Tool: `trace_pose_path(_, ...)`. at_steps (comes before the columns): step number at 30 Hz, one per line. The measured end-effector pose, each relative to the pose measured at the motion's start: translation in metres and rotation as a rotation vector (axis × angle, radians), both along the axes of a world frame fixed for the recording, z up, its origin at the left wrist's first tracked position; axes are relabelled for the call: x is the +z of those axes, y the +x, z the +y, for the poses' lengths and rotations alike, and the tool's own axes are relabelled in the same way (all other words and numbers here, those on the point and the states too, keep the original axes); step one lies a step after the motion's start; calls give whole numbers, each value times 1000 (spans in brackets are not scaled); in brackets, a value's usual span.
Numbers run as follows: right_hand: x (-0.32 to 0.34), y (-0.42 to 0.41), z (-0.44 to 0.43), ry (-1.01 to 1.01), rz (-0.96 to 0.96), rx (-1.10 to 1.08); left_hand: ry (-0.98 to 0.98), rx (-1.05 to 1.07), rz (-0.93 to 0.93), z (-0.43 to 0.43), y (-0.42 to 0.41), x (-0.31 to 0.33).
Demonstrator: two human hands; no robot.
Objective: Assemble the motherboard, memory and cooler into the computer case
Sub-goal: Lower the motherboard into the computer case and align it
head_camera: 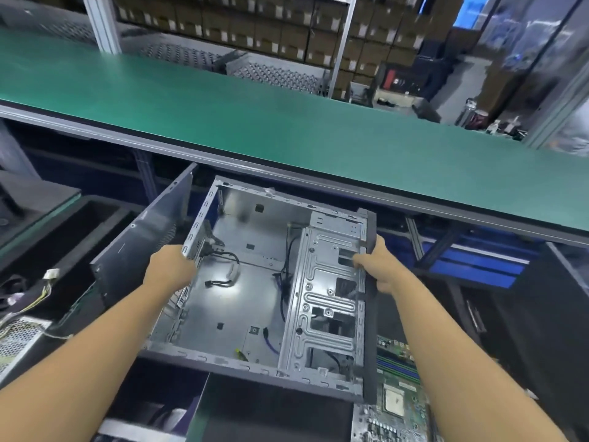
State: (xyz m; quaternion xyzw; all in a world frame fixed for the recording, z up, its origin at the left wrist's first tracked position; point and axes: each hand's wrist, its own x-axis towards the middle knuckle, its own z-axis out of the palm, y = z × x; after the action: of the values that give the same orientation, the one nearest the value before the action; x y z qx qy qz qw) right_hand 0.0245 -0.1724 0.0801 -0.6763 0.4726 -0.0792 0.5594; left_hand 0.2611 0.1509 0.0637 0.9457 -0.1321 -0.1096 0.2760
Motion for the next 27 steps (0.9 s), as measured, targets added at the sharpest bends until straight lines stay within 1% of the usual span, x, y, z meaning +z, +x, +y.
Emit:
trace_pose_path(2, 17, 10, -15, 0, 1, 46, -38, 14, -4, -1, -3, 8)
trace_pose_path(6, 52, 40, -44, -56, 21, 54, -143, 52, 26, -10, -19, 18)
trace_pose_path(10, 70, 61, -63, -135, 61, 95, -261, 144, 135, -16, -44, 9)
trace_pose_path(15, 55, 68, -74, -218, 96, 188, -369, 202, 335, -19, -72, -17)
trace_pose_path(19, 49, 78, -77, -262, 123, 275, -410, 245, 410, -17, -88, -34)
trace_pose_path(23, 38, 97, -76, -255, 81, 346, -445, 286, 479, -8, -89, -34)
trace_pose_path(27, 32, 118, -66, -294, 71, 395, -472, 297, 615, 0, -87, -25)
